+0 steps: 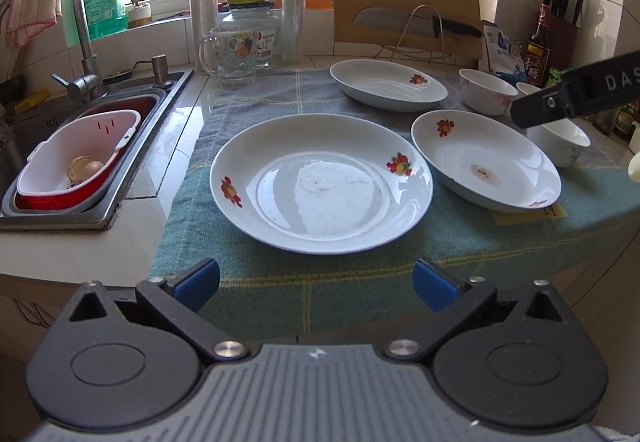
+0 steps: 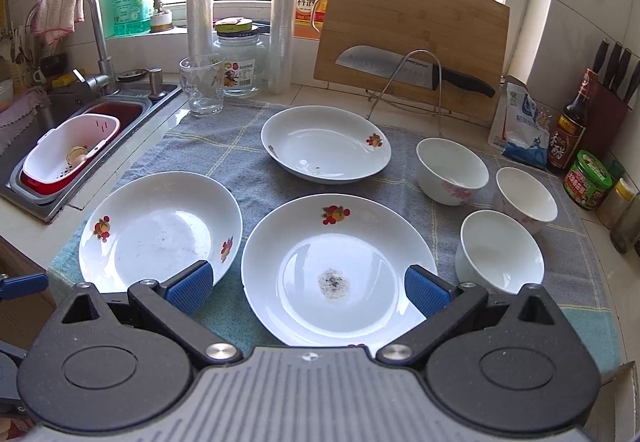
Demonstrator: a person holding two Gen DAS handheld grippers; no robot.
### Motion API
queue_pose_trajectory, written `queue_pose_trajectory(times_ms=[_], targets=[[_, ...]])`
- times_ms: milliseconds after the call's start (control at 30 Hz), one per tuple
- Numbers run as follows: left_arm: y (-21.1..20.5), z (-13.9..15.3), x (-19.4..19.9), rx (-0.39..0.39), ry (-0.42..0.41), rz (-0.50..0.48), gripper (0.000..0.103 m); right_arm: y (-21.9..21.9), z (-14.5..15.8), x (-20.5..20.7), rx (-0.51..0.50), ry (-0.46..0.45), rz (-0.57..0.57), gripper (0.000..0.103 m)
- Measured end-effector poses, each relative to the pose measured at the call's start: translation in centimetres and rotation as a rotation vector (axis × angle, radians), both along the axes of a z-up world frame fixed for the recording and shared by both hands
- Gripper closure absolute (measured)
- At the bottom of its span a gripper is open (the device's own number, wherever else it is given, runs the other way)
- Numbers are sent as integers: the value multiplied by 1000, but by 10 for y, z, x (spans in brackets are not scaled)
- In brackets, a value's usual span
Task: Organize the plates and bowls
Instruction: 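Move the right tool to the rim of the large floral plate and close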
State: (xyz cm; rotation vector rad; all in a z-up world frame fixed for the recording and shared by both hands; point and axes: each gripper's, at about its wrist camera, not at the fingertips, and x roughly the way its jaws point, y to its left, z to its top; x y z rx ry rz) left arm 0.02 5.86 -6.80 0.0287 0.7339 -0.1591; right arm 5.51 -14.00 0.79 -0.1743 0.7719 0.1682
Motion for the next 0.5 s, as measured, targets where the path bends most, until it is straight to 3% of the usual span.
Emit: queue_pose_trajectory(times_ms=[300,500], targets=[[-10,-23,30,-3,32,-7,1,11,-4,36,-9,22,84,0],[-16,-28,42,-11,17,11,1,18,-14,66,68,92,231,0]])
